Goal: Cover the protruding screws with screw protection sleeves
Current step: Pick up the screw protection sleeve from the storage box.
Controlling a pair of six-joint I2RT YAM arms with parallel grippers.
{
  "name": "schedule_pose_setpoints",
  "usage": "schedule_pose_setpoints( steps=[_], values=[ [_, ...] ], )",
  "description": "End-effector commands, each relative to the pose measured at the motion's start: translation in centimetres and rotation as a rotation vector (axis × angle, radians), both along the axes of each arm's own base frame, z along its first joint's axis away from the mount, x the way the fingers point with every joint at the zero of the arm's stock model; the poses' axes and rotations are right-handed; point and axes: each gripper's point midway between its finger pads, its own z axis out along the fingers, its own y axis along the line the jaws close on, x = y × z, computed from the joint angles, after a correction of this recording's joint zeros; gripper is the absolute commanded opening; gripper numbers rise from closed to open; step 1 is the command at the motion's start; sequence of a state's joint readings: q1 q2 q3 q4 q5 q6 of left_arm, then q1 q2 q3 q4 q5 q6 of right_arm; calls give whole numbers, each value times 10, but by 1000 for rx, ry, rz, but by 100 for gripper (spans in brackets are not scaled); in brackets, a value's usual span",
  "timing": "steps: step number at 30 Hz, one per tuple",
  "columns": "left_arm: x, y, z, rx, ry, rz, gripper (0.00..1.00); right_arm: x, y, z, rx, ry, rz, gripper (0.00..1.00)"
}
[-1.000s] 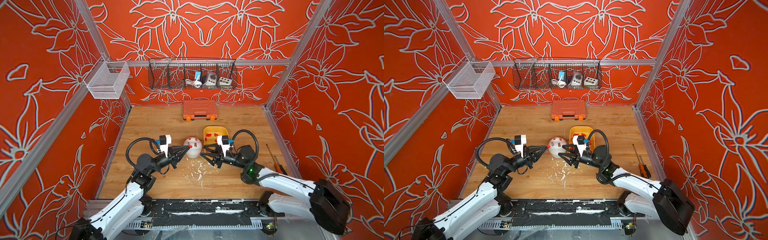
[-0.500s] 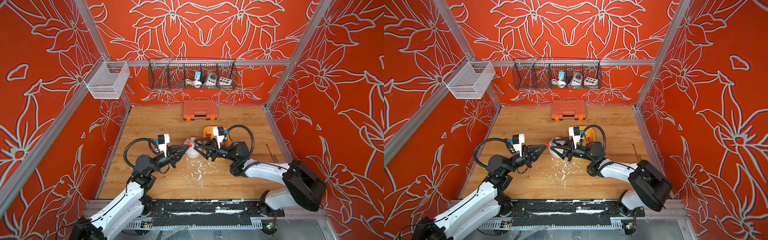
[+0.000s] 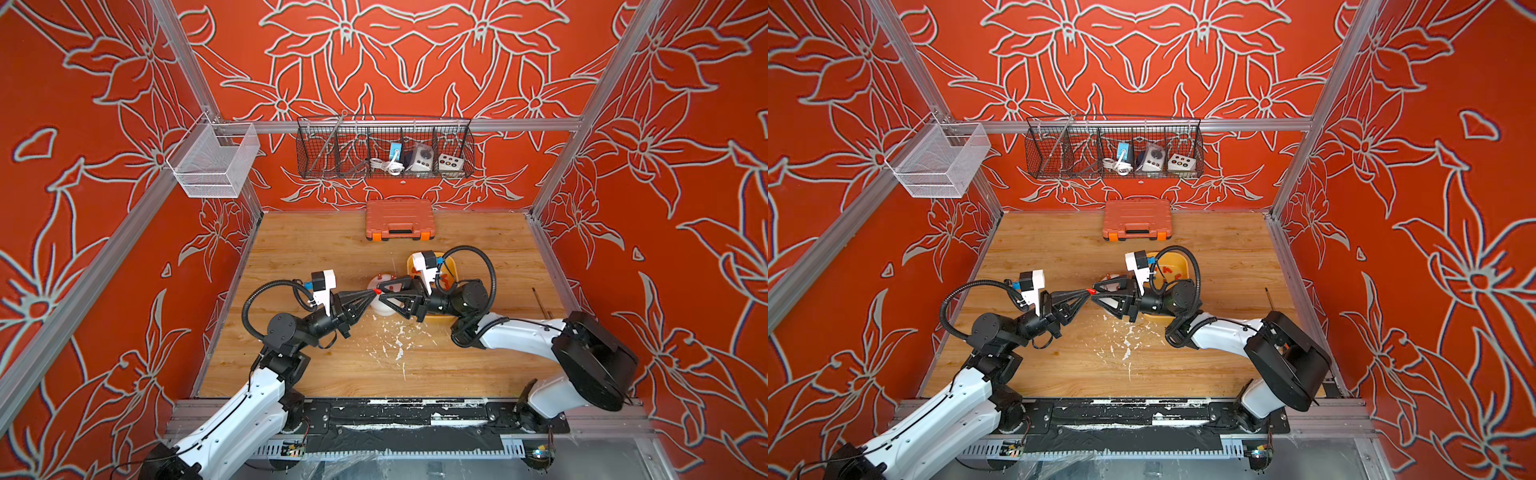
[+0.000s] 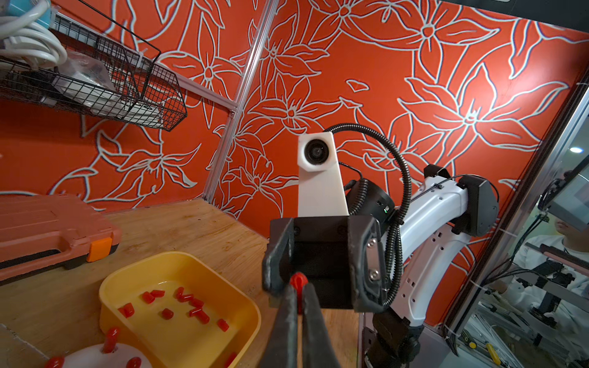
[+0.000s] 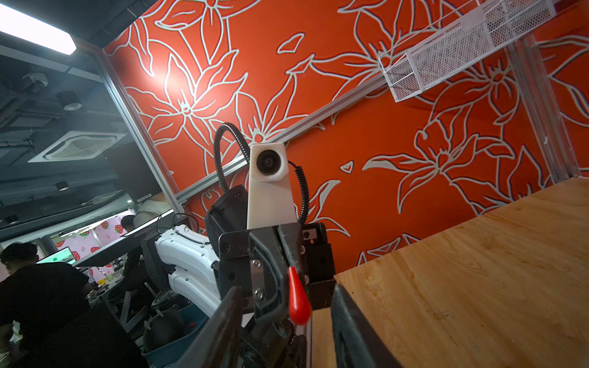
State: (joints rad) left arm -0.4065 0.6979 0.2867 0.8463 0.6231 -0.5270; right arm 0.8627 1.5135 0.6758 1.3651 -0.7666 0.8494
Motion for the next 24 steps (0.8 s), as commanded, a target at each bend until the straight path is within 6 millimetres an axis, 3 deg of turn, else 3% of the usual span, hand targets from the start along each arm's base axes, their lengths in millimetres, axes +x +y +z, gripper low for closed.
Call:
schedule_pose_setpoints(
  steps=[1,4,12,20,24],
  values=[
    [-2,3,2,-4,-30,14,0,-12,-1,17,46,-51,43,44],
    [-3,4,2,-7,-34,17,0,-12,-1,17,46,-48,41,37],
    [-3,5,2,-7,-33,25,0,-8,0,14,41,-28,30,34],
    [-5,6,2,-6,-41,26,0,-7,0,13,40,-24,26,25],
    [-5,6,1,-2,-40,25,0,-7,2,13,39,-18,34,26]
  ],
)
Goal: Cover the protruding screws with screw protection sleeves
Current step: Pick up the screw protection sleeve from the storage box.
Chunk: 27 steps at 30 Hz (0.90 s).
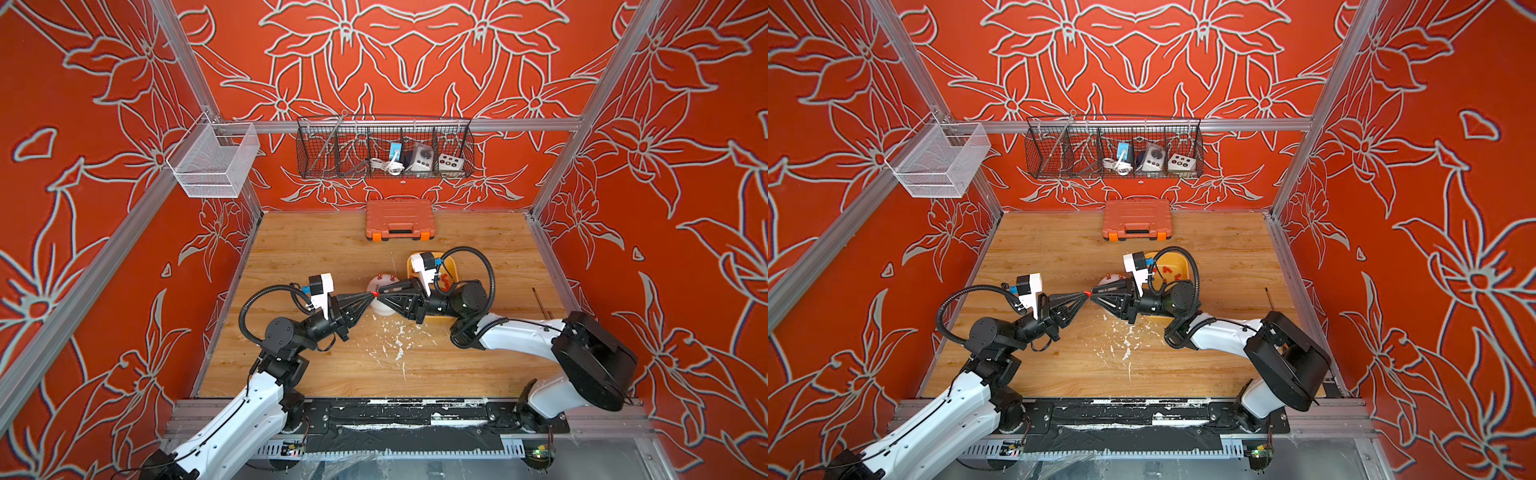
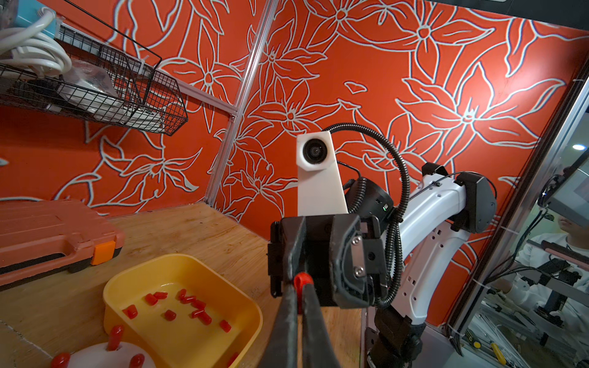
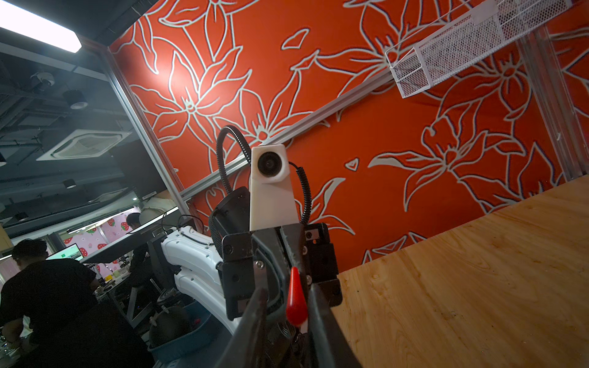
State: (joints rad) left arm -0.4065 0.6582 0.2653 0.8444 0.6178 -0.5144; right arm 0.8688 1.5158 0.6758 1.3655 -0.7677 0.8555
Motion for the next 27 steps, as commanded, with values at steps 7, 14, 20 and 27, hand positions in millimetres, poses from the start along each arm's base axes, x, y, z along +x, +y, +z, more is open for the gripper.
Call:
schedule_pose_setpoints(
  steps=[7,14,20,27],
  values=[
    [0,3,2,-3,-23,22,0,-2,2,10,34,-9,21,37],
    [0,4,2,-3,-23,23,0,-1,1,10,36,-11,11,25],
    [2,4,0,0,-18,35,0,0,-1,10,39,-15,-3,17],
    [3,5,-7,23,-20,48,0,5,-6,17,50,-27,-22,1]
  ],
)
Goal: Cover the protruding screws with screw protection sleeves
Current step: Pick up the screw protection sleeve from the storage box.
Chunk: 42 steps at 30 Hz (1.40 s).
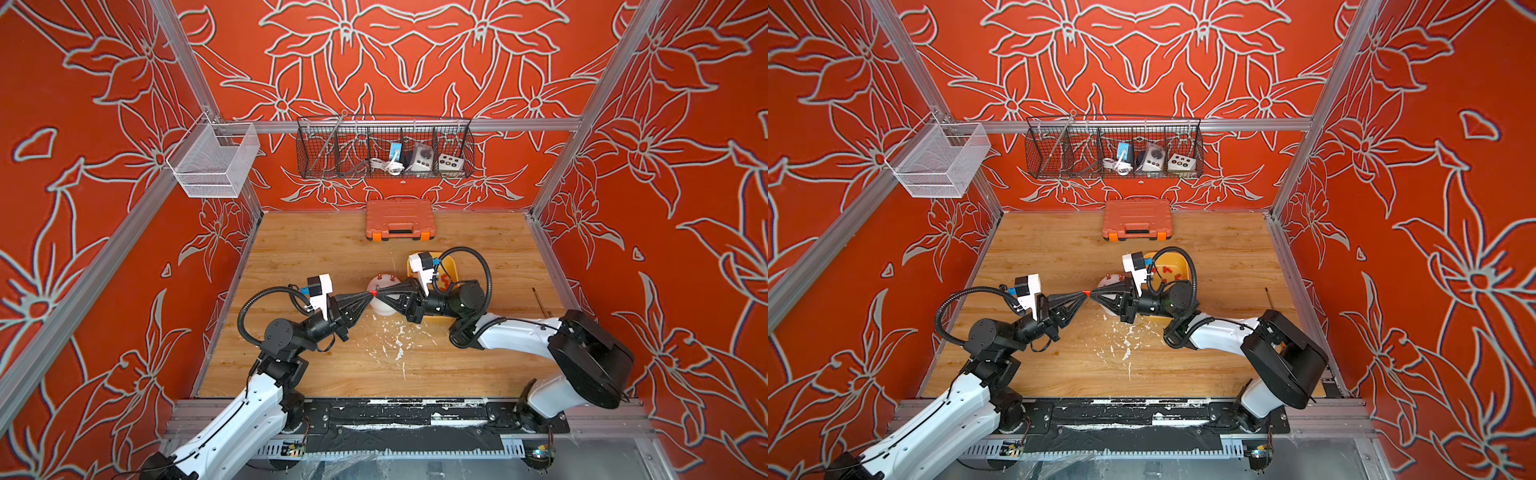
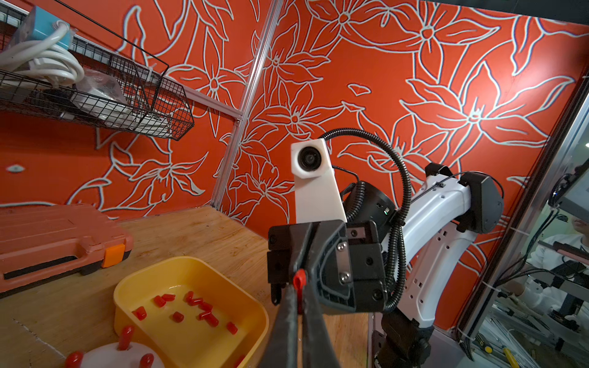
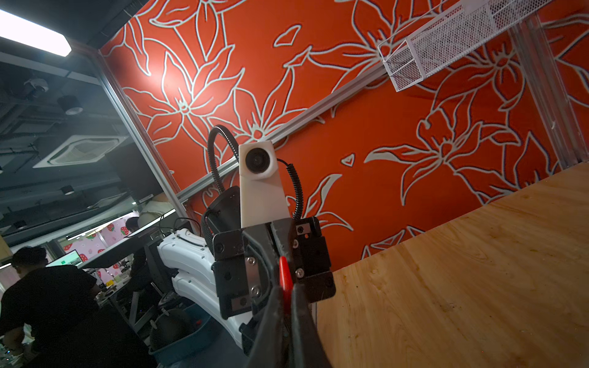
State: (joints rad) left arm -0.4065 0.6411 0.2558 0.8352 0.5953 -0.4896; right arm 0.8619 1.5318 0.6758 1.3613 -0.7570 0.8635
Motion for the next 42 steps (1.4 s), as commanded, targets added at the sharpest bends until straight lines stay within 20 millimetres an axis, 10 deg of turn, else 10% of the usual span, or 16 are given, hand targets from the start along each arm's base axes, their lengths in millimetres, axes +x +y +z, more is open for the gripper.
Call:
schedule_pose_setpoints(
  steps=[1,7,11,22,42],
  values=[
    [2,1,-7,22,2,18,0,0,-7,24,61,-46,-4,0],
    [4,-1,-17,56,7,19,4,2,-4,24,29,-28,28,0],
    [1,-2,-28,126,-28,27,37,7,1,19,-86,-15,34,0],
    [-15,-28,-106,510,-195,10,55,-8,-46,-55,-977,59,46,0],
    [-33,-45,-108,526,-265,-105,68,-23,-34,-72,-1022,169,71,0]
  ],
)
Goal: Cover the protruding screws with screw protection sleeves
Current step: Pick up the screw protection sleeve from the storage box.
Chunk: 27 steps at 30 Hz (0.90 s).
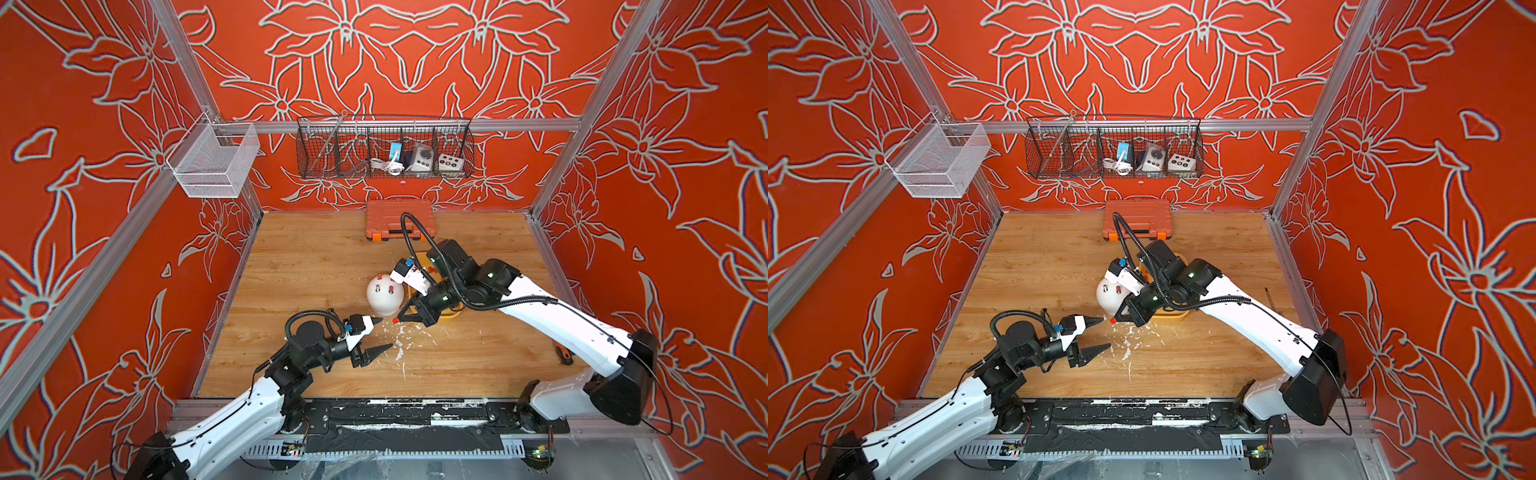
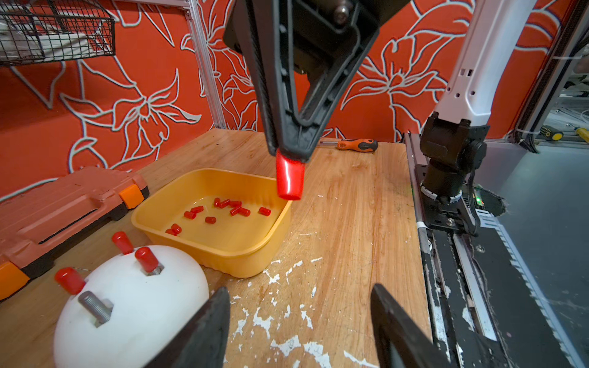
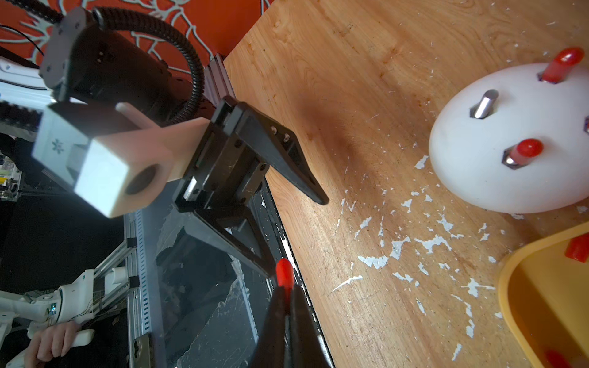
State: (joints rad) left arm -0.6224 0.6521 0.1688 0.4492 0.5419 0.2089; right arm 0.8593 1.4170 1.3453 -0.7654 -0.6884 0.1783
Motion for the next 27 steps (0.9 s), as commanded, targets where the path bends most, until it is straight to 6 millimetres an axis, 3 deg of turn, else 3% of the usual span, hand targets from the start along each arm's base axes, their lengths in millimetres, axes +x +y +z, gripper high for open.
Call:
schedule_pose_setpoints(
  steps=[1,15,27],
  values=[
    [-2,-5,18,-20,-59,-31,68,0,9,-6,4,10,-9,0],
    [-2,-1,21,-27,-76,-9,65,-14,26,-30,-42,62,52,0],
    [-8,-1,21,-18,-81,-30,33,-12,31,-34,-44,64,57,0]
  ],
)
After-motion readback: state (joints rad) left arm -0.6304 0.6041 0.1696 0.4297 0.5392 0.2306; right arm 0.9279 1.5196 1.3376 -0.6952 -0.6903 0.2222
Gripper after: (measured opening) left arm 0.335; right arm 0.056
